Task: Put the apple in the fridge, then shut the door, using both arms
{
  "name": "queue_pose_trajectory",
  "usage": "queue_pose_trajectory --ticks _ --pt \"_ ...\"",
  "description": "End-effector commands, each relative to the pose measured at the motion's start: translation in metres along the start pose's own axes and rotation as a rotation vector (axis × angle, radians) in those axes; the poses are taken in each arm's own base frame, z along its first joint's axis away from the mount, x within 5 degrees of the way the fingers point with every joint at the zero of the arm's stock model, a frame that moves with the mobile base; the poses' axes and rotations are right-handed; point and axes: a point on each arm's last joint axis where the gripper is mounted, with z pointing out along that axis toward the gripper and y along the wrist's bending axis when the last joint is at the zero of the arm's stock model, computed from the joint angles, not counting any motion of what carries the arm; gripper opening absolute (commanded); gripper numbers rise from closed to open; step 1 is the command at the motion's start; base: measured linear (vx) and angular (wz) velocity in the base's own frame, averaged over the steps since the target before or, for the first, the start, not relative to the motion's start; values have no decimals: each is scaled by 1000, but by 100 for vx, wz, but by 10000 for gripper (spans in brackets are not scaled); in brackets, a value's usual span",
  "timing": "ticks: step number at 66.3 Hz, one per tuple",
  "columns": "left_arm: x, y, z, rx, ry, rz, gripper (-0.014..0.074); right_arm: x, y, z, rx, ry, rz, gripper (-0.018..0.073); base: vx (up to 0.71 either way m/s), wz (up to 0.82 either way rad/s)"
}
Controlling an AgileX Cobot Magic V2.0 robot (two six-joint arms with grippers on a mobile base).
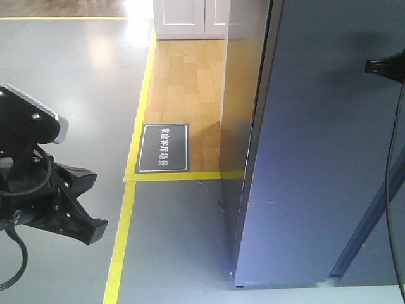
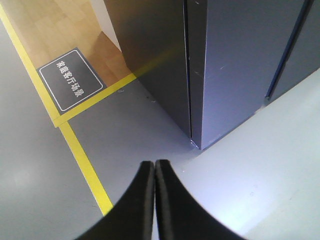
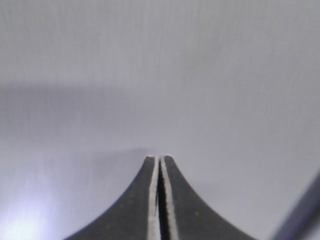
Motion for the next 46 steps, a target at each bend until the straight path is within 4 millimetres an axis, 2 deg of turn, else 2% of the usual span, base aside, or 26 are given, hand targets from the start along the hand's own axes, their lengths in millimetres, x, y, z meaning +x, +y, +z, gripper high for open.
queue_pose_trajectory --ticks 1,15,28,36,46 --pt "-12 -1 -9 18 -90 1 -6 -35 -3 -28 8 -75 4 -6 0 0" --pt "-12 -1 -9 18 -90 1 -6 -38 -2 -63 -10 96 15 -6 0 0" --pt "-12 -1 -9 18 -90 1 -6 -43 25 -100 -94 177 -92 -4 0 0" --pt "-12 -1 -9 18 -90 1 -6 -33 42 -124 -146 189 -111 -4 0 0" --pt "-12 -1 -9 18 -90 1 -6 -11 62 -161 -204 235 -161 -3 0 0"
